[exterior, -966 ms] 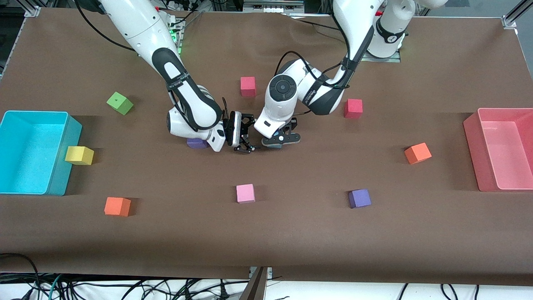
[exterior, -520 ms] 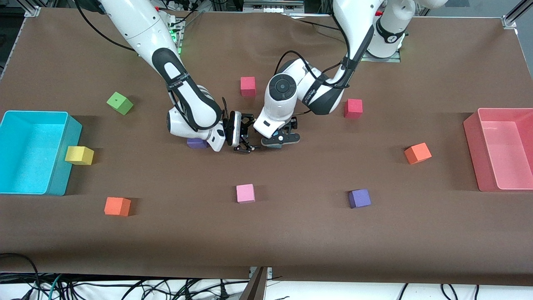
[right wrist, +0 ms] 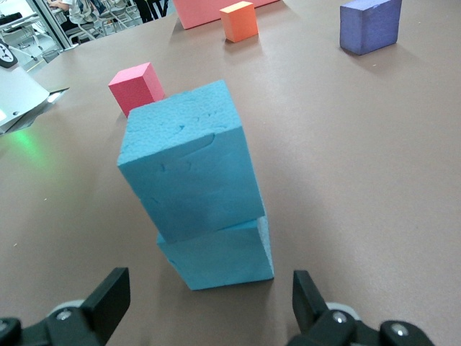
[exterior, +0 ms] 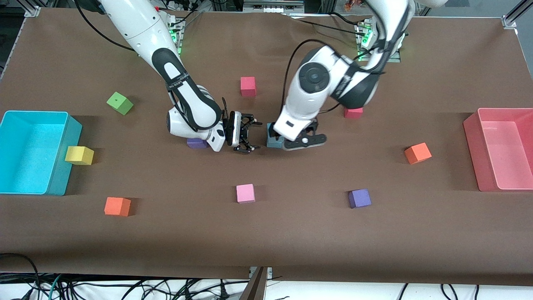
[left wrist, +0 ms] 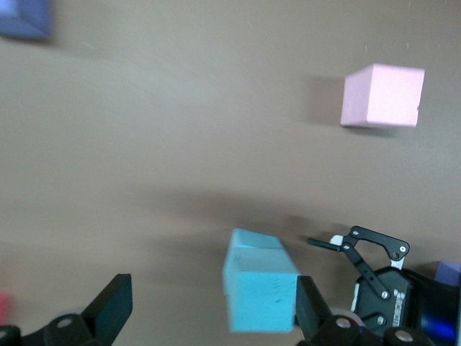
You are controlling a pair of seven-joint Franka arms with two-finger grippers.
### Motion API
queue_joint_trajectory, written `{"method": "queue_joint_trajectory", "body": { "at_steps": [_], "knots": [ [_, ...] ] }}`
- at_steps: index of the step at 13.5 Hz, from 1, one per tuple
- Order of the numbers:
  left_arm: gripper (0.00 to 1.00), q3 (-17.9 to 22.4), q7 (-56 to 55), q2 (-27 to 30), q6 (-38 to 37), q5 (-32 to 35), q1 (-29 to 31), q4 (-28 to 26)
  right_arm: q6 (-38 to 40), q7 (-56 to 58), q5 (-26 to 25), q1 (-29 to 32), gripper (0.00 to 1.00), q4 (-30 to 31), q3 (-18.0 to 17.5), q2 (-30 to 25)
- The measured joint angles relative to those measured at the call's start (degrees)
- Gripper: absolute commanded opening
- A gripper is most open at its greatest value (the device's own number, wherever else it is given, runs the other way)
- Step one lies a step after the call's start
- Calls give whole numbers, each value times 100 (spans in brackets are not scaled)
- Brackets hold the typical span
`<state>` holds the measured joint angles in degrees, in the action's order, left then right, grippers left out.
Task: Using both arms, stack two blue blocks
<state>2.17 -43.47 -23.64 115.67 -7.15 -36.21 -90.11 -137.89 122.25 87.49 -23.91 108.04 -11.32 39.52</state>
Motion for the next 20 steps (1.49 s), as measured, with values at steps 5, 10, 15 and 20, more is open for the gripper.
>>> {"method": "queue_joint_trajectory", "body": {
  "at_steps": [5, 10, 15, 20],
  "knots": [
    [100, 0, 1916, 1276, -1832, 0, 1241, -67, 1, 1, 1, 6, 100, 0, -1, 0],
    [100, 346, 3596, 2158, -2827, 15, 2154, -213, 1, 6, 1, 10, 100, 0, -6, 0],
    [100, 731, 4185, 2551, -3110, 516, 2268, -333, 1, 10, 1, 11, 100, 0, -7, 0],
    [100, 701, 4184, 2697, -3131, 632, 2259, -409, 0, 7, 3, 133, 100, -82, -1, -71]
  ]
}}
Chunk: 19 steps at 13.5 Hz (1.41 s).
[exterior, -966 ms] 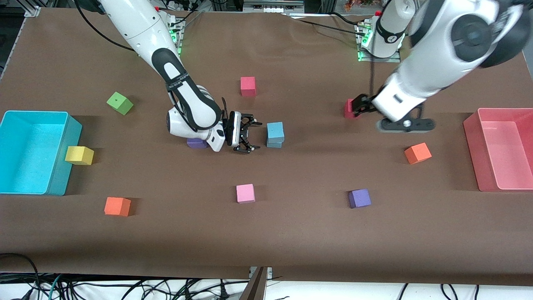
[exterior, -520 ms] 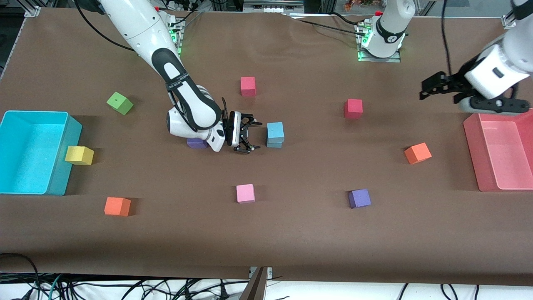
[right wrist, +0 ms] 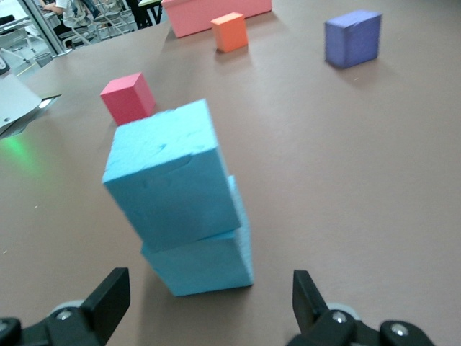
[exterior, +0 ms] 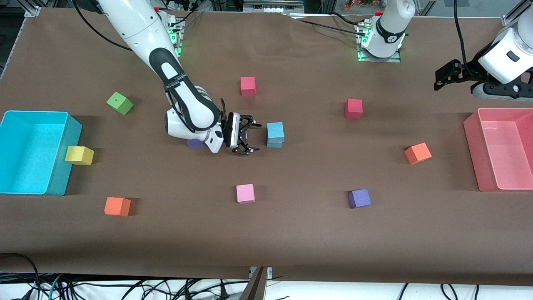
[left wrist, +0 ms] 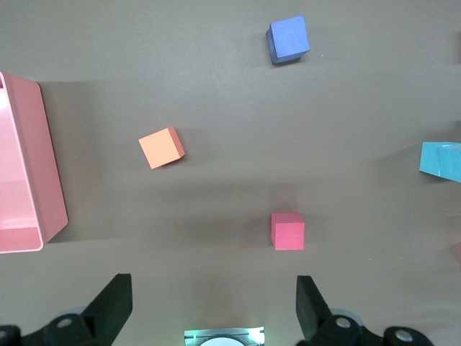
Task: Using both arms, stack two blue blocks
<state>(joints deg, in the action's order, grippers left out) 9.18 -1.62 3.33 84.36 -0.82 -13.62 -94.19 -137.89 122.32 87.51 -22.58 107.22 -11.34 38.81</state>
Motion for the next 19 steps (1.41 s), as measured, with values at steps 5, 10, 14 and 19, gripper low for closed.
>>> {"method": "queue_joint_trajectory", "body": {
  "at_steps": [5, 10, 14, 19],
  "knots": [
    [100, -8, -14, -24, -1, 0, 0, -8, 1088, -636, -754, 449, 100, -57, 414, -372],
    [100, -11, -33, -30, -23, 1, 5, -27, 3393, -2717, -2666, 529, 100, -997, 1719, -573],
    [100, 8, -37, -30, -29, 2, 42, -27, 4174, -5122, -4304, 531, 100, -1989, 2054, -757],
    [100, 3, -37, -28, -37, 2, 50, -27, 4193, -8836, -7288, 567, 100, -2279, 1703, -1399]
  ]
}}
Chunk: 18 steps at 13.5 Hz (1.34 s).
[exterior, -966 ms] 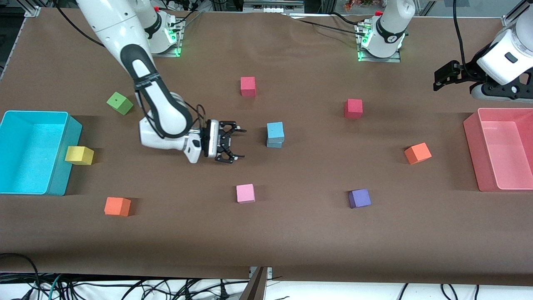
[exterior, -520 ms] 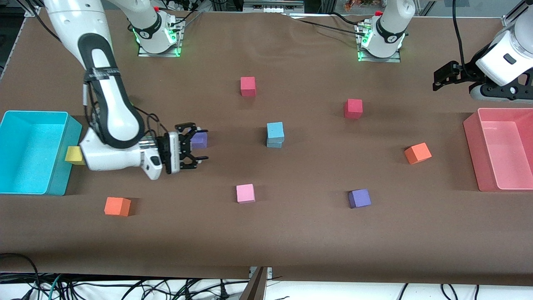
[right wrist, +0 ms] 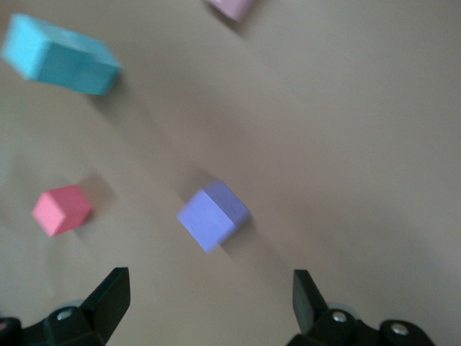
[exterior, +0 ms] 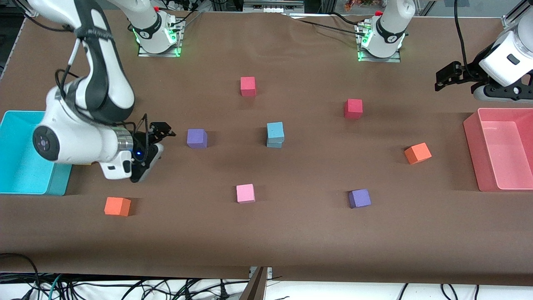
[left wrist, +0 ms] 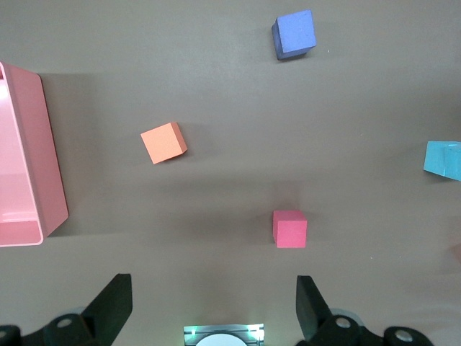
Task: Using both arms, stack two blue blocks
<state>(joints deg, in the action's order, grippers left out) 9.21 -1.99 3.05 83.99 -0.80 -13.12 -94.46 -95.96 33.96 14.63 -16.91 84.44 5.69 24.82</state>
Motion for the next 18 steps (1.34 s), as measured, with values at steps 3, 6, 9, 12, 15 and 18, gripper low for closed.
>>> {"method": "queue_joint_trajectory", "body": {
  "at_steps": [3, 6, 9, 12, 15, 18],
  "knots": [
    [100, -10, 0, 5, -12, 0, 0, 0, -11, -2447, -1117, 453, 100, 353, -691, -704],
    [100, -13, 0, 5, -27, 0, 1, 1, -14, -3474, -1545, 967, 100, 584, -850, -1282],
    [100, -15, 0, 6, -39, 0, 2, 2, 91, -3476, -1555, 1724, 100, 632, -851, -1840],
    [100, -16, -1, 10, -41, 0, 2, 4, 515, -3465, -1555, 2137, 100, 639, -850, -2303],
    [100, -15, -1, 15, -42, 0, 2, 5, 636, -3455, -1555, 2171, 100, 720, -880, -2504],
    [100, -11, -1, 15, -42, 0, 4, 6, 371, -3452, -1555, 2168, 100, 829, -898, -2468]
  ]
}}
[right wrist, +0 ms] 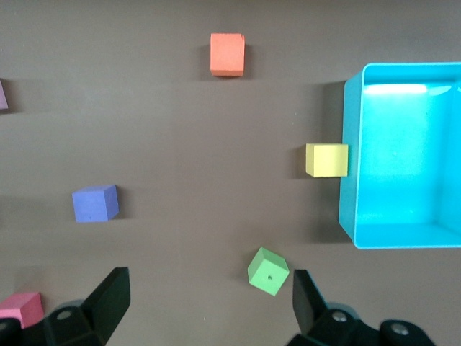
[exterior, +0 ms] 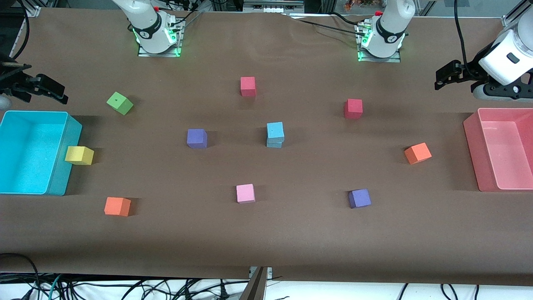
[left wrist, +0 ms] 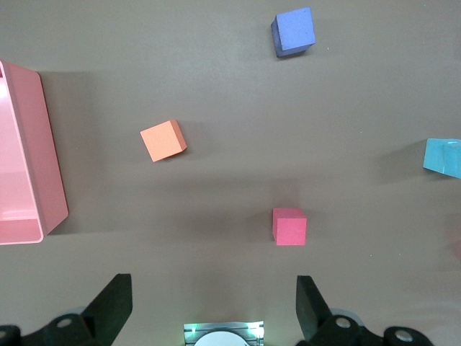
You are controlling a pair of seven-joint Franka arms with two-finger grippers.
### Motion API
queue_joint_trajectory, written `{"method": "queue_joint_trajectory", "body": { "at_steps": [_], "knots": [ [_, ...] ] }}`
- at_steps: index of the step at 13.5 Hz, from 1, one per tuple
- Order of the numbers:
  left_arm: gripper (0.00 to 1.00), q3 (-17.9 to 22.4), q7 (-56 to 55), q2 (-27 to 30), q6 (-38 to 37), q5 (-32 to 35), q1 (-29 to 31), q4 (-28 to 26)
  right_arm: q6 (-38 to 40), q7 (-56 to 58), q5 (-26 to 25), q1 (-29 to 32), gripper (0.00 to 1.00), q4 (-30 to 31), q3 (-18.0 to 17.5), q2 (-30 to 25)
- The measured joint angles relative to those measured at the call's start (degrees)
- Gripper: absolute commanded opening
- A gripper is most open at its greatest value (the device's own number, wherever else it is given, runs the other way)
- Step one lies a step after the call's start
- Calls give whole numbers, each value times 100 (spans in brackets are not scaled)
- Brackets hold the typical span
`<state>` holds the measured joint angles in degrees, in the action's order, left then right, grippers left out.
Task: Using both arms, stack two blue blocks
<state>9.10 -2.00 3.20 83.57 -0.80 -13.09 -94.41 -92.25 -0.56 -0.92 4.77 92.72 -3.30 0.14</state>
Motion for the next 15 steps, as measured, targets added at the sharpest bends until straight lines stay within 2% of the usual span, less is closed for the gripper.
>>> {"method": "queue_joint_trajectory", "body": {
  "at_steps": [15],
  "knots": [
    [100, 2, -314, 0, -11, 0, 10, 0, -143, 2, 0, -2, 100, 43, -22, 162]
  ]
}}
